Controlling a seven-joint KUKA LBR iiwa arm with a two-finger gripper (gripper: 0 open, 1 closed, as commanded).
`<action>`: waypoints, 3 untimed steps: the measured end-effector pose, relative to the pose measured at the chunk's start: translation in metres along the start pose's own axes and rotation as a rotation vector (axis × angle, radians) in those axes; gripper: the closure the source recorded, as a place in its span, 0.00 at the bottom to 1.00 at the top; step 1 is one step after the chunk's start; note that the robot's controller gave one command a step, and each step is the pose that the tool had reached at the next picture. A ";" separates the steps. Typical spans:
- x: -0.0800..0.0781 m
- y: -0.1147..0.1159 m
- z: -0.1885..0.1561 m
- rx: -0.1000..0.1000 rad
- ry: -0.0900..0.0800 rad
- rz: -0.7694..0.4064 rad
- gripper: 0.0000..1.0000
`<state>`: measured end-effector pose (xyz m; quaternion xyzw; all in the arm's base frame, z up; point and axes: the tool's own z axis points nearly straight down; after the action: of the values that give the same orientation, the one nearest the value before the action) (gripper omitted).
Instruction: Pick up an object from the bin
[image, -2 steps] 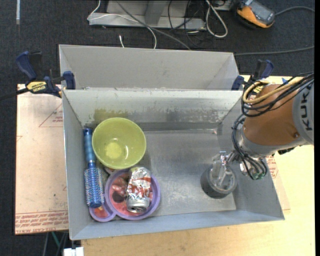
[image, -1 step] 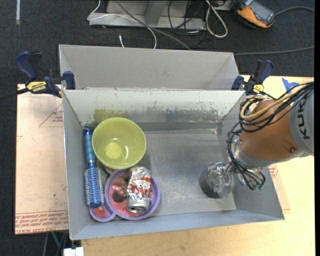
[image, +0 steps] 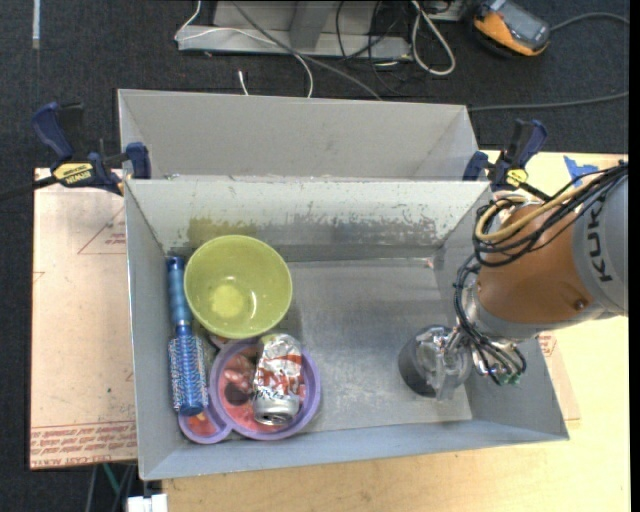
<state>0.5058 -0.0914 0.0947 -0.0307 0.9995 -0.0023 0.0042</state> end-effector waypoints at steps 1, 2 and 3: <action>0.000 -0.001 -0.006 -0.003 -0.004 0.006 1.00; 0.004 -0.011 -0.007 -0.007 -0.010 0.003 1.00; 0.007 -0.014 -0.003 -0.014 -0.019 0.018 1.00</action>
Offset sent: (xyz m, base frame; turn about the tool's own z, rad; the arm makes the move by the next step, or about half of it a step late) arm -0.0087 -0.0151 0.0015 0.0034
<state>0.4994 -0.1053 0.0974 -0.0218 0.9997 0.0048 0.0134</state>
